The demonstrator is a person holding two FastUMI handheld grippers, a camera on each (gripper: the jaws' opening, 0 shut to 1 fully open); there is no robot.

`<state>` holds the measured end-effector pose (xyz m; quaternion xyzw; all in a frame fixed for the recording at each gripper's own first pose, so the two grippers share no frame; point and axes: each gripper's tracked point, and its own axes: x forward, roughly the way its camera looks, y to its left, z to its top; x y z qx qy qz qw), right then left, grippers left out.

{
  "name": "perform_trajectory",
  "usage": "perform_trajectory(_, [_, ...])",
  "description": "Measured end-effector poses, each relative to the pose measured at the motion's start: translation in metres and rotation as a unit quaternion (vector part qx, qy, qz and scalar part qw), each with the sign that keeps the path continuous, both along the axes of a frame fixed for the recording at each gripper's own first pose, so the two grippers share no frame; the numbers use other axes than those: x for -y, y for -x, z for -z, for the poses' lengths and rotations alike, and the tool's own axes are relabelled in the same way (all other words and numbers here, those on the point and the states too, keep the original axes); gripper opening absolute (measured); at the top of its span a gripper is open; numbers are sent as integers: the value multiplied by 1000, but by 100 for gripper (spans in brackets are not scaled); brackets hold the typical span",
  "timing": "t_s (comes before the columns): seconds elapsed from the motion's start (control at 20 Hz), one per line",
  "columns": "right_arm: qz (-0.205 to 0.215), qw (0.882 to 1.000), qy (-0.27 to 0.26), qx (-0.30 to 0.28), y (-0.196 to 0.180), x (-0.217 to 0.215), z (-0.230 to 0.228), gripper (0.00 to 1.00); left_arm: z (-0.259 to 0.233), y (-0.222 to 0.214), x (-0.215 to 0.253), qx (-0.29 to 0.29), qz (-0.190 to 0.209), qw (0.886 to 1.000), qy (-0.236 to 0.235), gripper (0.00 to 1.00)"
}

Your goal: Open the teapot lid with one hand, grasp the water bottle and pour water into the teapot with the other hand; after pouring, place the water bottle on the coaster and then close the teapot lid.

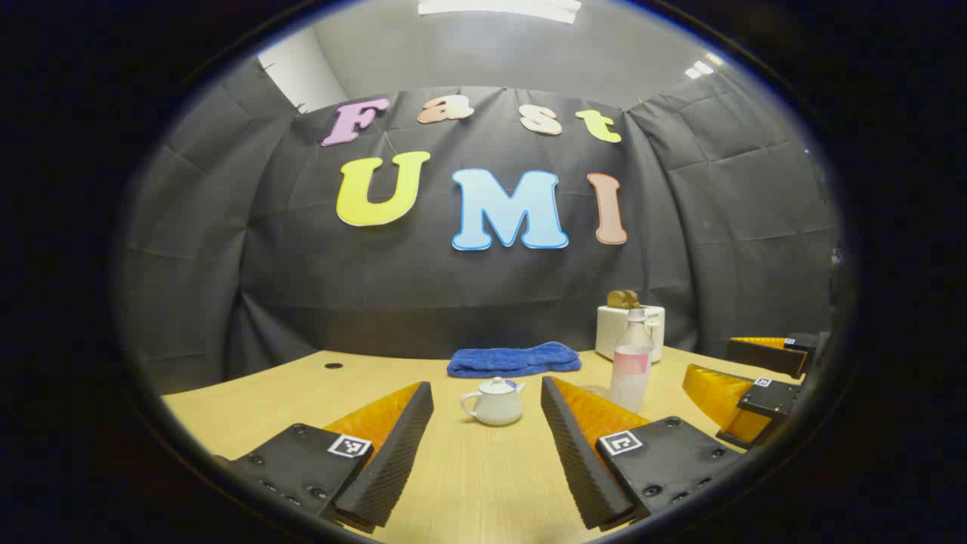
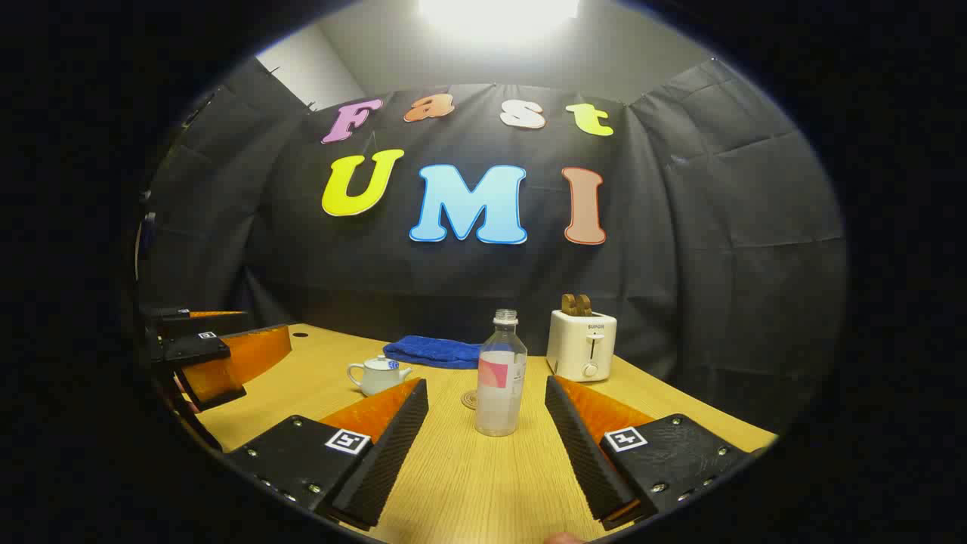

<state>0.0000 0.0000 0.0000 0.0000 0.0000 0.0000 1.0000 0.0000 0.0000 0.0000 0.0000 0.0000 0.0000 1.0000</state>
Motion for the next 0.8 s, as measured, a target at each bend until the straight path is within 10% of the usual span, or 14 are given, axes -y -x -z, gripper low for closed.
perform_trajectory(0.8, [3, 1000, -14, -15, 0, -2, 1, 96, 5, 1, 9, -8, 32, 999, 11, 95])
